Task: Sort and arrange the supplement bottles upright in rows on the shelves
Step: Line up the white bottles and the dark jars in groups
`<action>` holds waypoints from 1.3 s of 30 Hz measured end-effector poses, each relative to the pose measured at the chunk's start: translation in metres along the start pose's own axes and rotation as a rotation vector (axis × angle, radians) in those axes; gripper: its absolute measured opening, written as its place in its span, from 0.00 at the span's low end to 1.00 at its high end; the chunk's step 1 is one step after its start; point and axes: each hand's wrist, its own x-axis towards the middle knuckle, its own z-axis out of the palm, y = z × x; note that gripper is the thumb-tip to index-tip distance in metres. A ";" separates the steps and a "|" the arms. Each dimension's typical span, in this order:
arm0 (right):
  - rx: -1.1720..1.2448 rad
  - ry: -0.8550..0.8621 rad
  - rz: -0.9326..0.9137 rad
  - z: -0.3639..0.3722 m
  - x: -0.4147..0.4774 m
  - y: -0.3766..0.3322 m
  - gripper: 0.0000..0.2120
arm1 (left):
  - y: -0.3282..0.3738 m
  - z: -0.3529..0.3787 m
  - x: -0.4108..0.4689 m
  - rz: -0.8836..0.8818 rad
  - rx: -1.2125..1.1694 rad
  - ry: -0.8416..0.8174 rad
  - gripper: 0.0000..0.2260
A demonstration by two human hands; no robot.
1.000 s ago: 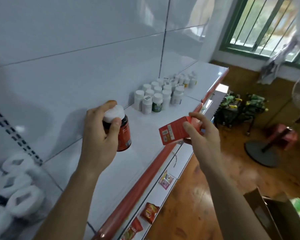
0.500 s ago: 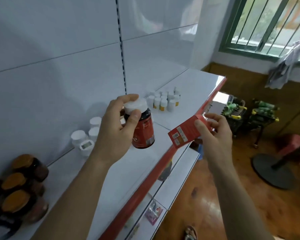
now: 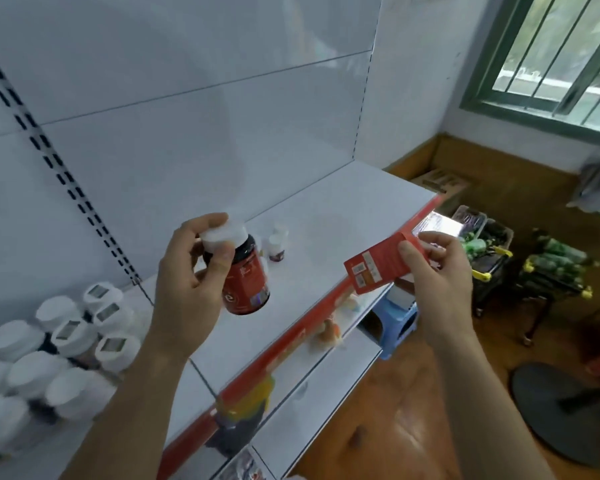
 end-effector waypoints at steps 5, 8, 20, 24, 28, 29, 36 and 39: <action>0.005 -0.008 -0.002 -0.009 0.100 0.015 0.13 | -0.023 0.080 0.064 0.026 0.002 0.079 0.13; -0.024 -0.022 -0.017 -0.010 0.154 0.023 0.14 | -0.043 0.132 0.109 0.033 0.011 0.075 0.13; -0.238 -0.154 -0.060 0.020 0.353 0.036 0.17 | -0.114 0.270 0.271 -0.028 0.276 0.176 0.12; -0.362 -0.311 -0.152 0.070 0.413 0.039 0.16 | -0.135 0.287 0.286 -0.027 0.366 0.261 0.14; -0.505 -0.505 -0.256 0.121 0.453 0.038 0.17 | -0.151 0.297 0.290 -0.064 0.527 0.368 0.15; -0.538 -0.548 -0.276 0.131 0.460 0.039 0.17 | -0.153 0.299 0.290 -0.092 0.555 0.389 0.15; -0.567 -0.768 -0.356 0.135 0.474 0.053 0.24 | -0.132 0.298 0.259 -0.189 0.611 0.297 0.26; -0.445 -0.628 -0.526 0.122 0.453 0.059 0.21 | -0.110 0.275 0.220 -0.250 0.806 0.472 0.22</action>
